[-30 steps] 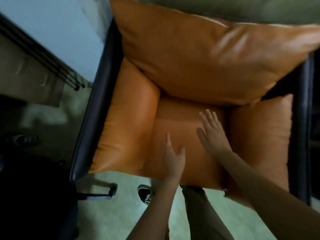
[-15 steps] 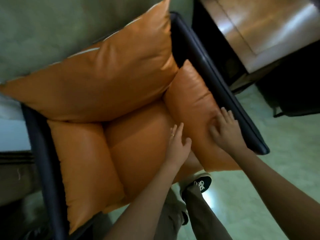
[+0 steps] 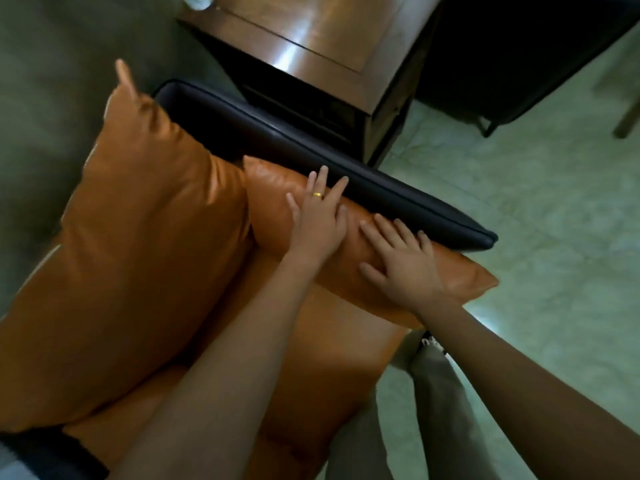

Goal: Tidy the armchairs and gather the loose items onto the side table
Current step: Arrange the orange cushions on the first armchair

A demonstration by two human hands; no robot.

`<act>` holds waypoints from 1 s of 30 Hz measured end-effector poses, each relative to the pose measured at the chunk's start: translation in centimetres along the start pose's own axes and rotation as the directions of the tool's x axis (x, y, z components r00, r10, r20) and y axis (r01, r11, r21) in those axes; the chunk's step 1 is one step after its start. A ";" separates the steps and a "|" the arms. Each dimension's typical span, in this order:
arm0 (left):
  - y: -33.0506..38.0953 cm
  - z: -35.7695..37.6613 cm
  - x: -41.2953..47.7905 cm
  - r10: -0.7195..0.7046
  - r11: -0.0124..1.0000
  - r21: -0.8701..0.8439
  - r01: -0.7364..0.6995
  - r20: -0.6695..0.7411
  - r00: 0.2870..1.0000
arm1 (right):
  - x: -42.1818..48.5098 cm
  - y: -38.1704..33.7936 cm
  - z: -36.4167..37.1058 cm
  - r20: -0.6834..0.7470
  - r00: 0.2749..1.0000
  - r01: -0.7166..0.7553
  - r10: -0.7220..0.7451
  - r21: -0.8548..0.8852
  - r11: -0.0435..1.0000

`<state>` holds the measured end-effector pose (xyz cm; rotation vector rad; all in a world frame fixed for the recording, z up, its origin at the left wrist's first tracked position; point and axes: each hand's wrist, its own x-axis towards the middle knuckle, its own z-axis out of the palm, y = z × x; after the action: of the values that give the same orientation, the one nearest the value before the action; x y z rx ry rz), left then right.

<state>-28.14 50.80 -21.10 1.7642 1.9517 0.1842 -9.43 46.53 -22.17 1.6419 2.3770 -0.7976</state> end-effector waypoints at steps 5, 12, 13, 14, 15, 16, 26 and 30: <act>-3.4 0.1 -0.6 0.108 0.982 0.152 -0.112 0.034 0.994 | 0.2 -2.2 1.9 -0.107 0.989 -0.105 0.104 -0.007 0.994; -6.5 -1.5 -0.1 0.084 0.947 0.299 -0.119 0.125 0.988 | -0.9 0.0 2.9 -0.138 0.983 -0.131 0.123 -0.056 0.990; -6.6 -1.8 0.0 0.045 0.954 0.289 -0.077 0.116 0.992 | -1.6 0.7 2.9 -0.144 0.980 -0.146 0.138 -0.047 0.988; -6.8 -2.1 0.0 -0.001 0.961 0.274 -0.027 0.100 0.995 | -2.5 1.3 2.9 -0.151 0.976 -0.164 0.156 -0.040 0.986; -6.9 -2.4 -0.1 -0.042 0.965 0.260 0.017 0.089 0.995 | -3.3 1.9 2.9 -0.157 0.972 -0.183 0.175 -0.034 0.983; -6.9 -2.8 -0.2 -0.075 0.967 0.250 0.053 0.080 0.994 | -4.0 2.3 2.9 -0.156 0.968 -0.202 0.195 -0.029 0.979; 0.6 0.3 -1.4 0.135 0.972 0.179 -0.153 0.110 0.985 | -2.1 -2.1 2.4 -0.145 0.965 -0.208 0.219 0.088 0.974; -3.2 0.2 -1.5 0.045 0.958 0.276 -0.083 0.139 0.989 | -5.2 2.0 3.7 -0.203 0.959 -0.189 0.197 0.061 0.980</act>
<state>-30.82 48.84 -22.18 1.9647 1.9002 -0.1945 -6.22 40.95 -23.93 2.0284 2.2931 -0.6737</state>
